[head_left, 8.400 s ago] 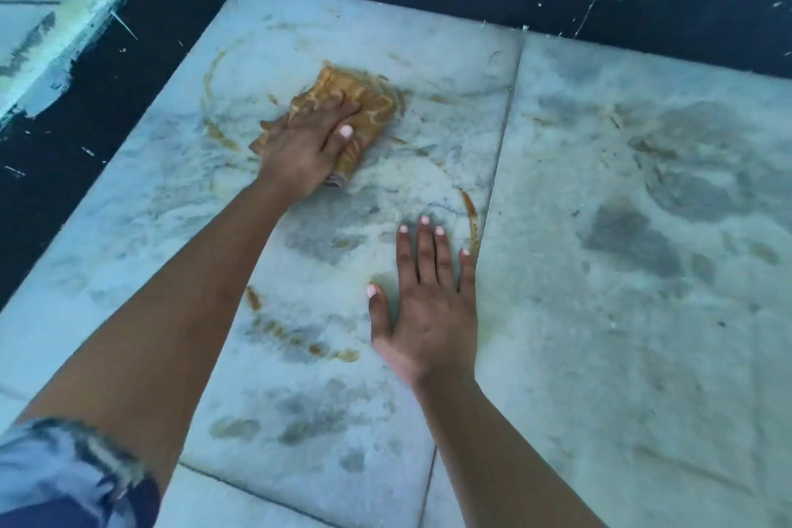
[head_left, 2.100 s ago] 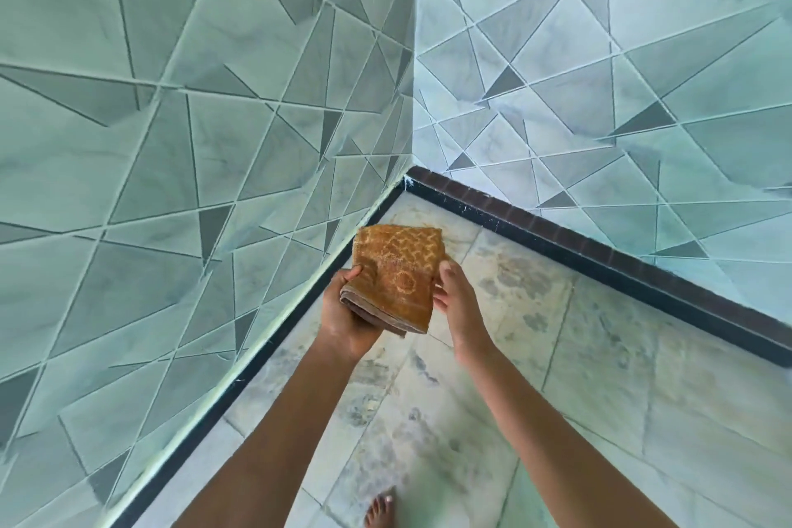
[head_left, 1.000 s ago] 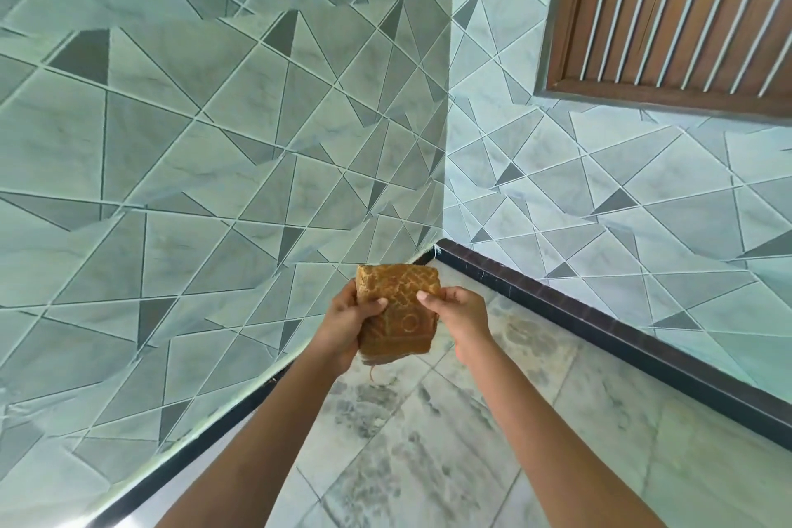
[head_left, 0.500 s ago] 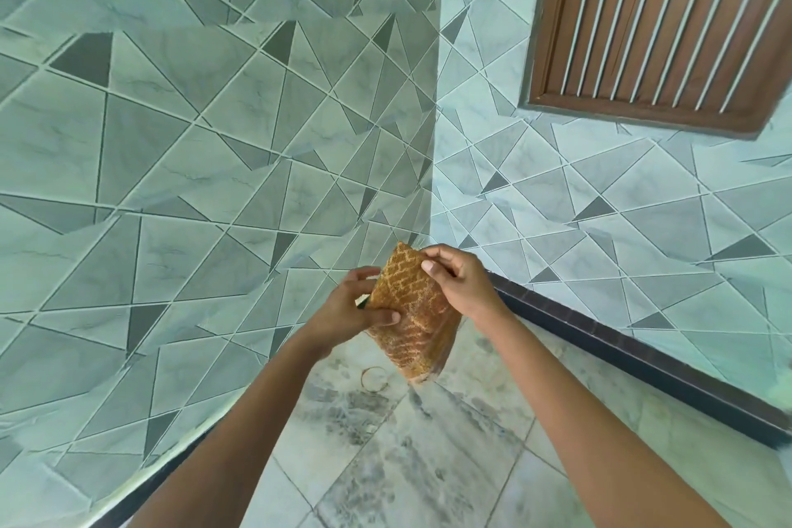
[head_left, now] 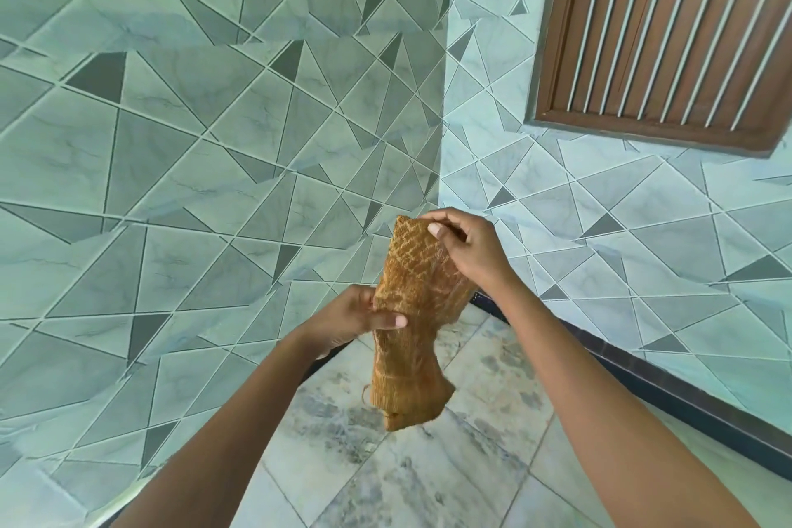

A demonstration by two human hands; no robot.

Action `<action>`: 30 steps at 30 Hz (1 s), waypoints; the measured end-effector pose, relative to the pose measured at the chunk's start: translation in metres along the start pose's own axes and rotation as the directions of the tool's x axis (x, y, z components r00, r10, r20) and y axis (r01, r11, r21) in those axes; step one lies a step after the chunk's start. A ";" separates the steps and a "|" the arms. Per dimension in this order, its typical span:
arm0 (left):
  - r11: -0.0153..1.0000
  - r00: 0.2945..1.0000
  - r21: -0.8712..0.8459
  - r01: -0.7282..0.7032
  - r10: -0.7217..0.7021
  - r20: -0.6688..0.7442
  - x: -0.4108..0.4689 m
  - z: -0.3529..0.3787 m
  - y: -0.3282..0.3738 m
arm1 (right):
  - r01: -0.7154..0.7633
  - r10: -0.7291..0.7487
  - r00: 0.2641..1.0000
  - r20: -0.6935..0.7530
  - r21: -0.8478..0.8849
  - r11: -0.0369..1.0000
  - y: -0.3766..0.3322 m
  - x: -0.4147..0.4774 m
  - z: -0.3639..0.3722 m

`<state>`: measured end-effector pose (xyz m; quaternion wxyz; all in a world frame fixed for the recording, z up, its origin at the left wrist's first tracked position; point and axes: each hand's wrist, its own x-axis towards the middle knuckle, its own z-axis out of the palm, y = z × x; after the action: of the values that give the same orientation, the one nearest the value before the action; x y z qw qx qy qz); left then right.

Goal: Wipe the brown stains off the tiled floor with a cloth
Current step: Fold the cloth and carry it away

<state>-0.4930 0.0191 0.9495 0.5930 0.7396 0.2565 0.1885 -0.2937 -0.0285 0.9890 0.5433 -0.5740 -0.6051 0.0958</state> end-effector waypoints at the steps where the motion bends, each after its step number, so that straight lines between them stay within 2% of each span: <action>1: 0.998 0.999 -0.052 -0.016 0.015 -0.034 0.000 0.002 0.000 | -0.022 0.023 1.000 -0.020 0.026 0.999 0.002 0.003 -0.001; 3: 0.991 0.996 -0.122 -0.046 0.036 -0.078 0.002 0.005 0.007 | -0.110 0.114 0.991 -0.072 0.069 0.992 0.013 0.006 -0.001; 6: 0.976 0.994 -0.216 -0.003 -0.021 -0.106 0.008 0.006 0.013 | -0.272 0.284 0.955 -0.087 0.127 0.954 0.032 -0.005 0.003; 9: 0.946 0.988 -0.320 0.047 -0.092 -0.127 0.012 0.008 0.014 | -0.444 0.465 0.884 -0.052 0.219 0.869 0.045 -0.020 0.010; 10: 0.934 0.986 -0.353 0.052 -0.105 -0.133 0.013 0.009 0.014 | -0.541 0.558 0.830 0.004 0.253 0.802 0.049 -0.025 0.014; 11: 0.922 0.982 -0.385 0.050 -0.116 -0.148 0.014 0.009 0.014 | -0.658 0.662 0.742 0.105 0.296 0.692 0.053 -0.033 0.019; 12: 0.908 0.976 -0.416 0.044 -0.127 -0.174 0.015 0.010 0.014 | -0.773 0.742 0.625 0.242 0.322 0.546 0.060 -0.042 0.026; 13: 0.897 0.968 -0.440 0.036 -0.140 -0.208 0.017 0.009 0.014 | -0.850 0.759 0.519 0.392 0.334 0.408 0.065 -0.053 0.032; 14: 0.888 0.958 -0.458 0.032 -0.159 -0.240 0.019 0.009 0.014 | -0.889 0.728 0.447 0.520 0.346 0.300 0.067 -0.063 0.037; 15: 0.884 0.948 -0.467 0.032 -0.174 -0.265 0.021 0.009 0.014 | -0.900 0.672 0.416 0.613 0.383 0.208 0.068 -0.071 0.041; 17: 0.881 0.937 -0.471 0.033 -0.191 -0.293 0.022 0.010 0.012 | -0.859 0.613 0.453 0.648 0.500 0.106 0.064 -0.082 0.047; 18: 0.878 0.932 -0.477 0.032 -0.199 -0.303 0.022 0.010 0.012 | -0.831 0.611 0.491 0.621 0.544 0.116 0.058 -0.083 0.048; 21: 0.870 0.909 -0.492 0.024 -0.224 -0.351 0.019 0.012 0.010 | -0.793 0.668 0.552 0.499 0.561 0.237 0.056 -0.079 0.045; 26: 0.873 0.894 -0.487 0.011 -0.227 -0.387 0.013 0.014 0.004 | -0.849 0.670 0.529 0.521 0.334 0.410 0.053 -0.079 0.037; 30: 0.876 0.901 -0.479 0.052 -0.248 -0.356 0.008 0.014 -0.001 | -0.744 0.637 0.652 0.413 0.512 0.429 0.048 -0.083 0.039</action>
<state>-0.4790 0.0131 0.9450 0.6970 0.5005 0.3799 0.3455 -0.3163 -0.0592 0.8929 0.5673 -0.5376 -0.2837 0.5556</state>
